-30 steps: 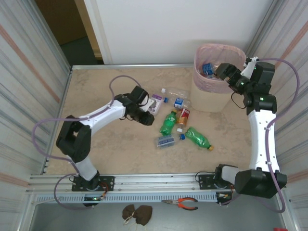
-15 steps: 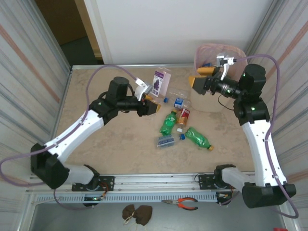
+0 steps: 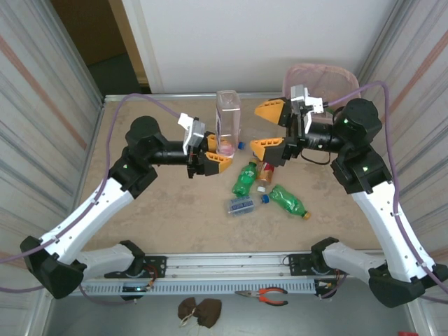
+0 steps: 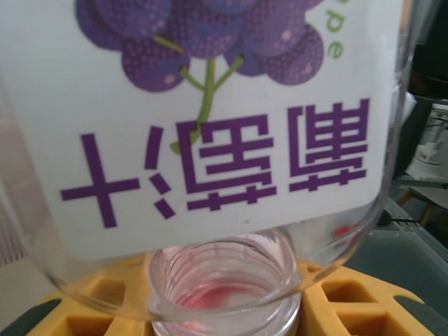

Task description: Put the plastic bottles in the bin

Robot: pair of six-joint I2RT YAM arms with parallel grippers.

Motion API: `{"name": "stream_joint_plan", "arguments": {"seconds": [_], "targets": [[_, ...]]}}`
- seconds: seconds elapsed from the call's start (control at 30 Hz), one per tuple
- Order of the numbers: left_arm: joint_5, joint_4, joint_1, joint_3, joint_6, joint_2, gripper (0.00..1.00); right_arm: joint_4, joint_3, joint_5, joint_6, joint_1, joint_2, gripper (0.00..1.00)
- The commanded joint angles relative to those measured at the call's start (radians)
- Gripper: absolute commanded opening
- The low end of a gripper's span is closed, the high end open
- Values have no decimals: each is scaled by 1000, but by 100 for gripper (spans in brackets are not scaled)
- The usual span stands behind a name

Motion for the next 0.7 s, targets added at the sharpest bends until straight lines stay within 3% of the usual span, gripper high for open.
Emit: {"name": "stream_joint_plan", "arguments": {"seconds": [0.0,0.33,0.67], "targets": [[93,82,-5,7,-18,-12,33,29,42,7,-23,61,27,99],[147,91,-13,32,-15,5,33,-5,145,51,-34,204,115,97],[156,88,-16,50,-12,20,33,-48,168,113,-61,223,95,71]]}}
